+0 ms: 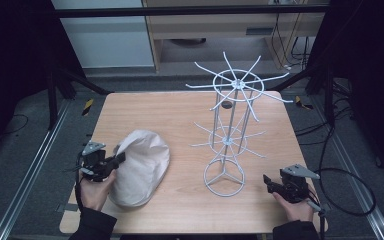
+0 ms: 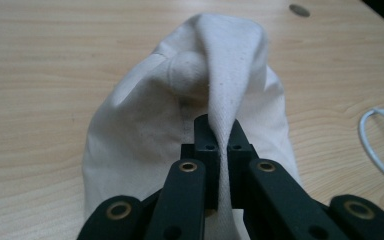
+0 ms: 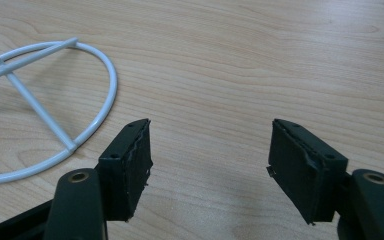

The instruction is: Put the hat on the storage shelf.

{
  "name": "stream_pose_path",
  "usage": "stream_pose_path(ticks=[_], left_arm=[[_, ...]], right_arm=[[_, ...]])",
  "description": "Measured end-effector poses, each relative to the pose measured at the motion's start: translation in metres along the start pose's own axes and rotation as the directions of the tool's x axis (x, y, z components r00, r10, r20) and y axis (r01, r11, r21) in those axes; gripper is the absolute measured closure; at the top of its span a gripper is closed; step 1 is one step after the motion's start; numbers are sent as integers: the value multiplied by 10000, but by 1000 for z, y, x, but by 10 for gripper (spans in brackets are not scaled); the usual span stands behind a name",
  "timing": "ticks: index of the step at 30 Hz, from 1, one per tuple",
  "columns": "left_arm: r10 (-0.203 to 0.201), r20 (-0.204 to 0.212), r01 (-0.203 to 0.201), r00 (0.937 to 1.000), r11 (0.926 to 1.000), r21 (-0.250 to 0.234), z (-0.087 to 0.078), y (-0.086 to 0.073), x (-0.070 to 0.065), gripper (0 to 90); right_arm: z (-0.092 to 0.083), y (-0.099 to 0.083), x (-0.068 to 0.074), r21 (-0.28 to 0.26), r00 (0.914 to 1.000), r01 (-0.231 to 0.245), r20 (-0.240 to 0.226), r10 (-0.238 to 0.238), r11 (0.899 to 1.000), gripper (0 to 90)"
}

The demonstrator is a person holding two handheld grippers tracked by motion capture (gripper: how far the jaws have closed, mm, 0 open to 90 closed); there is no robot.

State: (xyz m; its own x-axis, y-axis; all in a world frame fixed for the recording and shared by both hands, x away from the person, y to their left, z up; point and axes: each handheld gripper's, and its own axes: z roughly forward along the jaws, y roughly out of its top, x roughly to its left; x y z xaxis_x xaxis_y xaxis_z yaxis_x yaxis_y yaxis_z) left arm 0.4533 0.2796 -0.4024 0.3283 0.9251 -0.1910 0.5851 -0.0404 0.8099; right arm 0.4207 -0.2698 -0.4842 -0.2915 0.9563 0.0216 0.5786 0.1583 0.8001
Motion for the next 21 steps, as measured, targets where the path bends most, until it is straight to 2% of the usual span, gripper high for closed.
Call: stream_pose_path(ticks=[1, 3, 5, 6, 8, 10, 11, 12, 13, 14, 18, 19, 20, 21], left_arm=[[-43, 154, 48, 9999, 9994, -356, -7, 2, -1, 883], [8, 215, 3, 9998, 9986, -528, -10, 4, -2, 884], [63, 398, -20, 9992, 9943, -1069, -21, 8, -5, 884], [63, 398, -20, 9992, 9943, -1069, -21, 8, -5, 884], [124, 518, -50, 9986, 9901, -1405, -28, 10, -6, 884], [131, 652, -16, 9978, 9847, -1744, -34, 12, -7, 884], [149, 788, 17, 9968, 9784, -2066, -40, 13, -9, 884], [149, 788, 17, 9968, 9784, -2066, -40, 13, -9, 883], [203, 896, 14, 9958, 9718, -2360, -46, 15, -11, 884], [203, 896, 14, 9958, 9718, -2360, -46, 15, -11, 884], [386, 1040, -71, 9938, 9576, -2880, -57, 18, -17, 884], [483, 1101, -121, 9927, 9511, -3086, -61, 19, -21, 884], [483, 1101, -121, 9927, 9511, -3086, -61, 19, -21, 884], [514, 1140, -125, 9921, 9480, -3180, -63, 19, -22, 884]], right_arm=[[0, 0, 0, -5, 10000, 4, -10, -4, 10000, 335], [0, 0, 0, -9, 10000, 12, -10, -12, 10000, 335], [-1, 1, 0, -2, 10000, -39, -44, 39, 10000, 335], [-1, 1, 0, -2, 10000, -39, -44, 39, 10000, 335], [-1, 1, 0, -27, 10000, -9, -20, 9, 10000, 335], [-1, 1, 0, -33, 10000, 3, -24, -3, 10000, 335], [-1, 1, 0, -41, 10000, 14, -17, -15, 10000, 335], [-1, 1, 0, -41, 10000, 14, -17, -15, 10000, 335], [-1, 1, 0, -63, 10000, -2, -25, 1, 10000, 335], [-1, 1, 0, -63, 10000, -2, -25, 1, 10000, 335], [-1, 1, 0, -83, 10000, 58, -3, -58, 9999, 335], [-1, 1, 0, -89, 10000, 33, -16, -33, 10000, 335], [-1, 1, 0, -86, 10000, 31, -22, -31, 10000, 335], [-1, 1, 0, -86, 10000, 31, -22, -31, 10000, 335]])
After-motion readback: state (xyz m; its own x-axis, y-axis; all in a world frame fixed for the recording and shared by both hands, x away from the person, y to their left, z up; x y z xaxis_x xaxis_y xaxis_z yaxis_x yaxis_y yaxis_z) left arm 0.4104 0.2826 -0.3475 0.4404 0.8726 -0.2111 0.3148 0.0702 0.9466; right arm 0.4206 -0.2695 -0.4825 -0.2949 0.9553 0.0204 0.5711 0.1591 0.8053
